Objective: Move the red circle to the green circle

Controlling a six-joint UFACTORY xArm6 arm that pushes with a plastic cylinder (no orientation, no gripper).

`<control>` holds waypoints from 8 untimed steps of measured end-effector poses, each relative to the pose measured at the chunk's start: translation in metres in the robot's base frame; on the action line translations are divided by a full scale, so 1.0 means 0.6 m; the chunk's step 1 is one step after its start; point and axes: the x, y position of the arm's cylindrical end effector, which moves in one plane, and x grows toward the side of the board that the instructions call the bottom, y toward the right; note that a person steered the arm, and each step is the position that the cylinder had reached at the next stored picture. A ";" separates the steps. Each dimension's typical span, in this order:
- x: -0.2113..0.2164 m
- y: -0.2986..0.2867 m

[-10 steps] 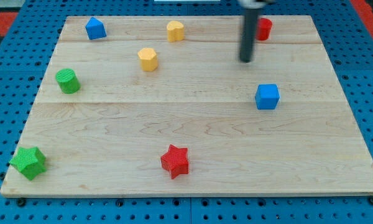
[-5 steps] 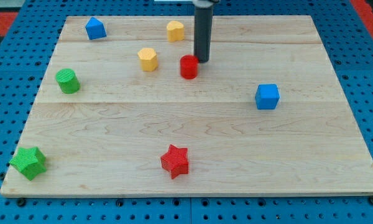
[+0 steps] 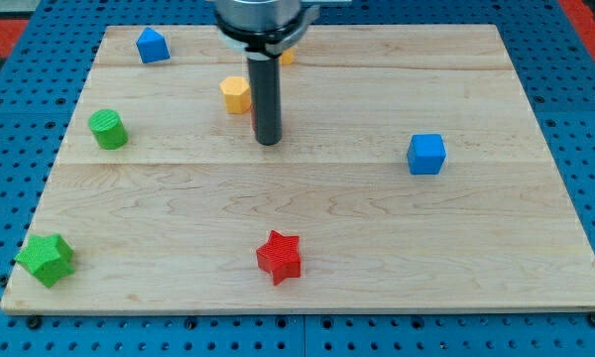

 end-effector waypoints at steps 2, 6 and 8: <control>-0.075 0.104; 0.003 -0.020; 0.001 -0.250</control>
